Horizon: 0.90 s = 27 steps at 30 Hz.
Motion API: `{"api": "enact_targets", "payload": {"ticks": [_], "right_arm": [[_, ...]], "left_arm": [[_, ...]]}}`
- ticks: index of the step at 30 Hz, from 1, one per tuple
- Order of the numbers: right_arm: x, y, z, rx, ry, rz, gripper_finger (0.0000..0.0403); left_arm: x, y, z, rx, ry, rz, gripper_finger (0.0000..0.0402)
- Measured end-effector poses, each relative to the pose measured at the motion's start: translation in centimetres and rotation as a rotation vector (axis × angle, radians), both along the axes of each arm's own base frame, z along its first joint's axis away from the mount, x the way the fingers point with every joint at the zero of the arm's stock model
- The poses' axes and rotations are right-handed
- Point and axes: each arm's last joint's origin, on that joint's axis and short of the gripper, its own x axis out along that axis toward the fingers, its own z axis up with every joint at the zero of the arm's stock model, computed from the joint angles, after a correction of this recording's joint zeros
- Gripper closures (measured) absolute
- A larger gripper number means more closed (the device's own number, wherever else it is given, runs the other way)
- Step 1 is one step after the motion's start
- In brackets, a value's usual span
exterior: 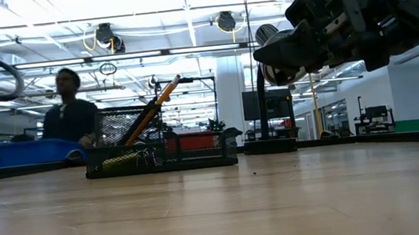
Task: Pick and place office supplies into organizer
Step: Put the red scissors into the black desk organizer
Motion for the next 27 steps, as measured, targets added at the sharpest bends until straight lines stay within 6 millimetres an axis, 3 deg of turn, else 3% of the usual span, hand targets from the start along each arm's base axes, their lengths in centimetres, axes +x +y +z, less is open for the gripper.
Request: {"api": "enact_targets", "payload": {"ticks": [6, 13, 27], "right_arm": [[0.0, 0.0, 0.0, 0.0, 0.0, 0.0, 0.0399], [0.0, 0.0, 0.1, 0.0, -0.006, 0.0, 0.0399], [0.0, 0.0, 0.1, 0.006, -0.009, -0.001, 0.0399]], "left_arm": [[-0.1, 0.0, -0.2, 0.007, -0.009, -0.051, 0.022], [0.5, -0.6, 1.2, 0.043, 0.008, -0.184, 0.022], [0.4, -0.5, 1.9, 0.08, 0.036, -0.194, 0.022]]}}
